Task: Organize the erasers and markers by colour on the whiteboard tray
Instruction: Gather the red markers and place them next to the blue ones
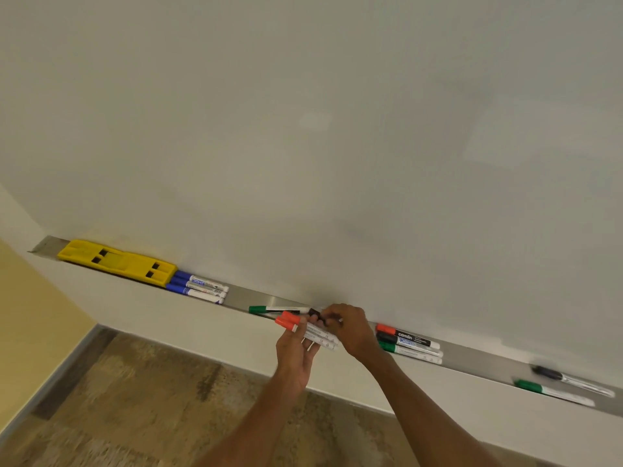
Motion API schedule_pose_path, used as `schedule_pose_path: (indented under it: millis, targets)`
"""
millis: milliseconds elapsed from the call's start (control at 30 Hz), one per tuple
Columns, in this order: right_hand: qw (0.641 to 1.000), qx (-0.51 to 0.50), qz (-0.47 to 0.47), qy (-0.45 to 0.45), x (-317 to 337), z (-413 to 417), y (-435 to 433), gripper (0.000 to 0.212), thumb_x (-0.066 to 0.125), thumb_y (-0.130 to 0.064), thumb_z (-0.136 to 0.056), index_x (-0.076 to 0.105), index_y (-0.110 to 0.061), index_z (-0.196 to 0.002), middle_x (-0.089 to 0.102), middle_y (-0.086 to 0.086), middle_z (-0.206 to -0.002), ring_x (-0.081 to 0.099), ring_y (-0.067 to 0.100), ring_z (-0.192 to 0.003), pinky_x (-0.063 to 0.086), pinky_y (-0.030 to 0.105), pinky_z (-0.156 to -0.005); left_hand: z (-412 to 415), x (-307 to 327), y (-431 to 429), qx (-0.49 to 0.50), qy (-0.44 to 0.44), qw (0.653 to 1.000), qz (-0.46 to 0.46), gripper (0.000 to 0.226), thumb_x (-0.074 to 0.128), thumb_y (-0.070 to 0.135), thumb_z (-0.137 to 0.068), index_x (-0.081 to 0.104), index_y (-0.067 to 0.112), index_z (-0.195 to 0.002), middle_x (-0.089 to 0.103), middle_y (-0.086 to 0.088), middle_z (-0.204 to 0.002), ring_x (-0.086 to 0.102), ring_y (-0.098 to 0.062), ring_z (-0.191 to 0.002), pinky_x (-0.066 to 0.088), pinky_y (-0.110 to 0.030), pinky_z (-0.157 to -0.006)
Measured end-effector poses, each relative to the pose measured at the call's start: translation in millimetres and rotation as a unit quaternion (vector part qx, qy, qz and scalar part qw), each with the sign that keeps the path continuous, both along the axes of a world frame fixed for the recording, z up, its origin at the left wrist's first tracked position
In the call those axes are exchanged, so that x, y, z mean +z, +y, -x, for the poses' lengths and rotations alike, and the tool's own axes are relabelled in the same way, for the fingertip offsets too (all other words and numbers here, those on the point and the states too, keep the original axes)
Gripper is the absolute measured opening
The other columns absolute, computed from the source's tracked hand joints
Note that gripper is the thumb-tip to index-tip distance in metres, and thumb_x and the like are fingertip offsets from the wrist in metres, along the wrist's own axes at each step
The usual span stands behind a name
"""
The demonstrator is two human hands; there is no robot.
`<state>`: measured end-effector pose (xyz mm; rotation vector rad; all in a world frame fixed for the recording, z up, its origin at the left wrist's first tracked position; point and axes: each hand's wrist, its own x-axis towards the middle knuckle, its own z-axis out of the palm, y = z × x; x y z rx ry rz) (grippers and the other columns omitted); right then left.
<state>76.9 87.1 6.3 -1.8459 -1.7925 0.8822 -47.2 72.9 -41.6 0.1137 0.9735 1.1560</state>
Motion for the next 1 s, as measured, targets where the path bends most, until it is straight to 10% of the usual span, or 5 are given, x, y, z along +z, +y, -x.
schedule_pose_path:
  millis: [467, 1000]
  targets:
    - [0.937, -0.051, 0.008, -0.346, -5.9, -125.3, -48.9, 0.024, 0.049, -0.007, -0.087, 0.061, -0.021, -0.101, 0.066, 0.004, -0.103, 0.06, 0.025, -0.098, 0.046, 0.033, -0.082, -59.6, -7.8, -19.9, -0.018, -0.039, 0.999, -0.006, 0.014, 0.051, 0.018, -0.095, 0.06, 0.012, -0.104, 0.064, -0.017, -0.109, 0.06, -0.036, -0.109, 0.052, -0.046, -0.087]
    - [0.912, 0.031, 0.042, -0.408, -10.7, -145.0, -52.8, 0.028, 0.058, -0.012, -0.086, 0.054, -0.021, -0.113, 0.065, 0.002, -0.115, 0.062, 0.025, -0.106, 0.044, 0.033, -0.092, -85.2, -7.9, -26.2, -0.018, -0.028, 0.999, 0.021, 0.028, 0.051, 0.014, -0.094, 0.056, 0.006, -0.121, 0.064, -0.019, -0.119, 0.062, -0.035, -0.109, 0.053, -0.045, -0.083]
